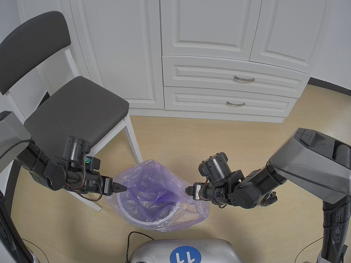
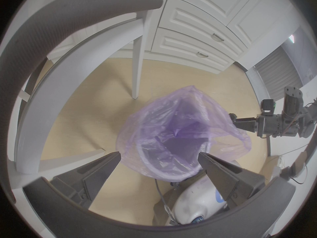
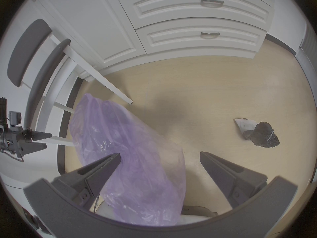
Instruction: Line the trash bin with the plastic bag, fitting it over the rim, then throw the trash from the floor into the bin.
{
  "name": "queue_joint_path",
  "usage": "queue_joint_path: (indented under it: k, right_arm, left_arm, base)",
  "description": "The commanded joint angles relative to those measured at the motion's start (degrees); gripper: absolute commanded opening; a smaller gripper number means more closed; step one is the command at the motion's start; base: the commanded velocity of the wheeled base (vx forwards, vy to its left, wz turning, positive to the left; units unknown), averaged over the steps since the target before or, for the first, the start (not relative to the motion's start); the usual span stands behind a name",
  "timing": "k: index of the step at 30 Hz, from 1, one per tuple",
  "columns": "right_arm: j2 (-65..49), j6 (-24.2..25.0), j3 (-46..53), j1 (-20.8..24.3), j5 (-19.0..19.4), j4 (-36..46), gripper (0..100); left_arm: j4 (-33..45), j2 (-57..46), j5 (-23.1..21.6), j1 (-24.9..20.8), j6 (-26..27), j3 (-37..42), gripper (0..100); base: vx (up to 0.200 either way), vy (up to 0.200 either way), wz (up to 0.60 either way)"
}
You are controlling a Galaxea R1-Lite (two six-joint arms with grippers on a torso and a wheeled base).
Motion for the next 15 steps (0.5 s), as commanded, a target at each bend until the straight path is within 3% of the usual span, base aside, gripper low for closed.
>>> queue_joint_path:
  k: [1, 4, 7, 11, 12, 13, 15]
  right_arm:
    - [7.1, 1.1, -5.9, -3.1, -1.5, -0.2, 100]
    - [11.4, 4.4, -12.3, -5.7, -5.3, 0.2, 100]
    - [13.2, 6.8, -15.7, -6.5, -6.4, 0.4, 100]
    - [15.7, 15.2, -23.8, -8.3, -7.5, 0.2, 100]
    - [15.7, 15.2, -23.8, -8.3, -7.5, 0.2, 100]
    - [15.1, 19.8, -26.3, -8.6, -8.7, 0.3, 100]
    - [13.7, 21.8, -26.4, -8.8, -8.7, 0.4, 100]
  left_arm:
    - [-3.9, 6.5, 3.4, 0.9, 0.0, -0.4, 100]
    - [-7.1, 9.0, 5.0, 1.0, -0.1, -0.4, 100]
    - [-7.7, 9.5, 5.2, 1.4, -0.2, -0.5, 100]
    - [-7.9, 10.0, 5.1, 2.2, -0.2, -1.2, 100]
    - [-7.9, 10.0, 5.1, 2.2, -0.2, -1.2, 100]
    - [-8.0, 10.5, 5.1, 2.4, -0.3, -1.4, 100]
    - [-7.9, 10.8, 5.1, 2.5, -0.3, -1.9, 100]
  base:
    - [0.0, 0.0, 0.0]
    - [0.0, 0.0, 0.0]
    - [0.0, 0.0, 0.0]
    - [0.0, 0.0, 0.0]
    - [0.0, 0.0, 0.0]
    - [0.0, 0.0, 0.0]
    - [0.0, 0.0, 0.0]
